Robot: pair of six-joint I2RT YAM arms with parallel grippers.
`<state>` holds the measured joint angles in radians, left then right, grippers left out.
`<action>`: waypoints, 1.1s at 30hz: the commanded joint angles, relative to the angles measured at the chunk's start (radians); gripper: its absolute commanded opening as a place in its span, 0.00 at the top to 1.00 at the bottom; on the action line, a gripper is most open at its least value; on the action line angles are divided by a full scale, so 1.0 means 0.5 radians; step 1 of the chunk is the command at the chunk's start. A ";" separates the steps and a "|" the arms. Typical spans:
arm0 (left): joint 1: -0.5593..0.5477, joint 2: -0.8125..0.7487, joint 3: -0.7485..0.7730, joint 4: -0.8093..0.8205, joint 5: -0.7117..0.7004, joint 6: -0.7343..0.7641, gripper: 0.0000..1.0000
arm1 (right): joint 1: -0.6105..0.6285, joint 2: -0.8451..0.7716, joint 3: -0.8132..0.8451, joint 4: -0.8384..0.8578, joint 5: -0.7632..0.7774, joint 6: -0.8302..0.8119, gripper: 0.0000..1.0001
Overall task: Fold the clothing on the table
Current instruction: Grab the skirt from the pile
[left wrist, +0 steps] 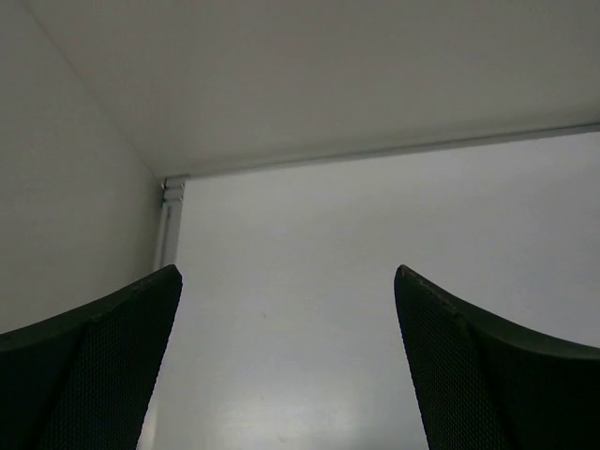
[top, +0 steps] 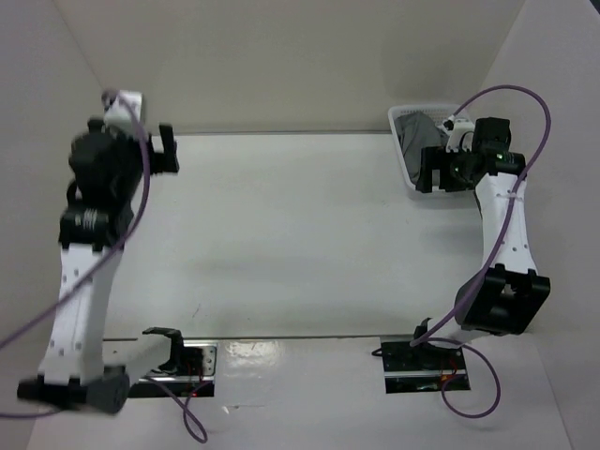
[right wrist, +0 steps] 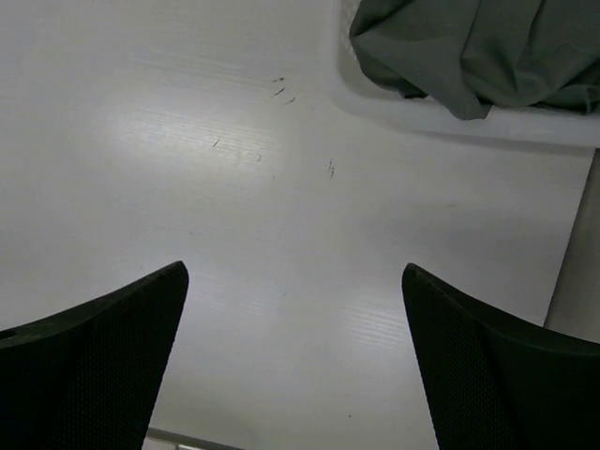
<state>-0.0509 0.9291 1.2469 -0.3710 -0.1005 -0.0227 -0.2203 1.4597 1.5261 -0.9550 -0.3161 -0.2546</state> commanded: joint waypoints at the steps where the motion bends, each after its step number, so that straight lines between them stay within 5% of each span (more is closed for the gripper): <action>1: 0.059 0.878 0.888 -1.014 0.175 0.363 0.00 | 0.060 0.010 0.111 0.311 0.162 0.064 0.01; 4: 0.166 1.331 1.347 -1.494 0.307 0.374 0.00 | 0.079 0.142 0.190 0.462 0.215 0.092 0.01; 7: 0.310 1.406 1.134 -1.382 0.584 0.285 0.00 | 0.079 0.357 0.401 0.529 0.236 0.147 0.01; 15: 0.372 0.900 0.434 -0.722 0.474 0.076 0.00 | 0.146 1.096 1.052 0.529 0.368 0.252 0.01; 26: 0.448 0.452 0.056 -0.657 0.198 0.137 0.00 | 0.164 1.842 1.724 0.462 0.445 0.288 0.05; 33: 0.712 0.271 -0.079 -0.694 0.394 0.177 0.00 | 0.223 2.207 2.031 0.386 0.589 0.270 0.11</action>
<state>0.2588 1.1252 1.2217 -0.7296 0.0399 0.0525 -0.1329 2.5107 2.4588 -0.7425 -0.0563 -0.1207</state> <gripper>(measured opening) 0.998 0.909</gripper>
